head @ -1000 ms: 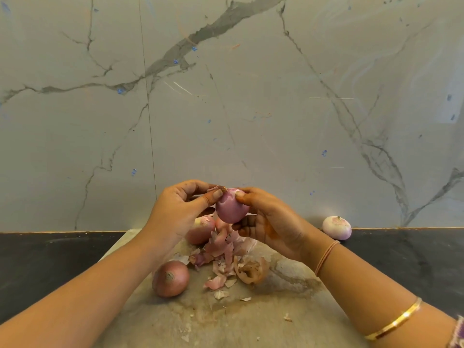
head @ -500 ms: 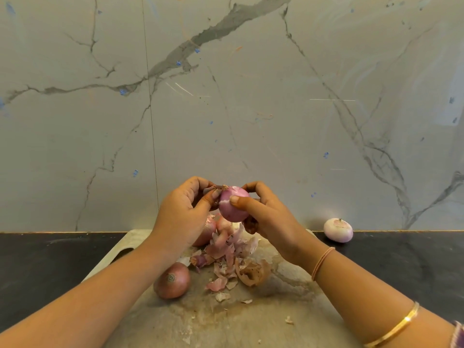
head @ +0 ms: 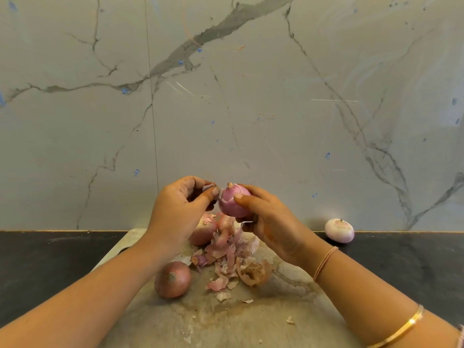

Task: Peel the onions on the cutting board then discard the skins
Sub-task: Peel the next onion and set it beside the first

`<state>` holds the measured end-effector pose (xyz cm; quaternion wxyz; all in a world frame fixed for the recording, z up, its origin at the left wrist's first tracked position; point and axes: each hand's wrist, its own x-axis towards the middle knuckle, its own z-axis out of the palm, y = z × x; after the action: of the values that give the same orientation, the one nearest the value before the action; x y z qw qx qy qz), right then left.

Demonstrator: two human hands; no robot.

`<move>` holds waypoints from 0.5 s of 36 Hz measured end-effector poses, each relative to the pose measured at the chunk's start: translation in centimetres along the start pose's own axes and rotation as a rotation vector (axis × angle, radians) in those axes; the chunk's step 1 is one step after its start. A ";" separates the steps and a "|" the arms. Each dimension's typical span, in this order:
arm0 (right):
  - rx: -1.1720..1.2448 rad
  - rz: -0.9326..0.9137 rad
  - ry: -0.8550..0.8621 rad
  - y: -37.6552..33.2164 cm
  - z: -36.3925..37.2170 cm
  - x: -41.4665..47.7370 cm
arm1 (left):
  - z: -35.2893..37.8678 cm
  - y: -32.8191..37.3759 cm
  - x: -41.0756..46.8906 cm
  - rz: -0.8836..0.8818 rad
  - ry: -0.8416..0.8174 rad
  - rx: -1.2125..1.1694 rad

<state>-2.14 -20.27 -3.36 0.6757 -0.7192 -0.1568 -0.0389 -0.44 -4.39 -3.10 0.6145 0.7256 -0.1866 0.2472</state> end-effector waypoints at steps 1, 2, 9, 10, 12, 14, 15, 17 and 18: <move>-0.019 -0.010 0.018 0.0 0.0 0.0 | 0.0 -0.1 0.0 0.002 -0.008 0.020; -0.023 -0.016 0.041 -0.1 -0.1 0.1 | 0.1 -0.1 -0.1 0.007 -0.018 0.041; 0.087 0.019 -0.003 -0.3 -0.6 0.0 | 0.4 0.3 -0.1 0.004 -0.022 0.044; 0.116 0.023 -0.014 -0.3 -0.6 0.0 | 0.3 0.3 -0.1 -0.002 -0.013 0.038; 0.160 0.033 -0.030 -0.4 -0.5 -0.2 | 0.2 0.4 0.0 -0.017 -0.003 0.028; 0.197 0.040 -0.037 -0.4 -0.6 -0.2 | 0.3 0.3 0.0 -0.044 -0.007 0.019; 0.212 0.045 -0.036 -0.3 -0.7 -0.3 | 0.3 0.2 0.1 -0.056 -0.009 0.032; 0.226 0.053 -0.037 -0.3 -0.9 -0.3 | 0.3 -0.1 0.1 -0.076 -0.012 0.079; 0.228 0.055 -0.037 -0.3 -1.0 -0.3 | 0.3 -0.3 0.1 -0.087 -0.009 0.090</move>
<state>-2.31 -21.24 -3.09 0.7509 -0.6424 -0.1529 0.0113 -0.14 -4.60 -3.27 0.5905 0.7612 -0.1463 0.2249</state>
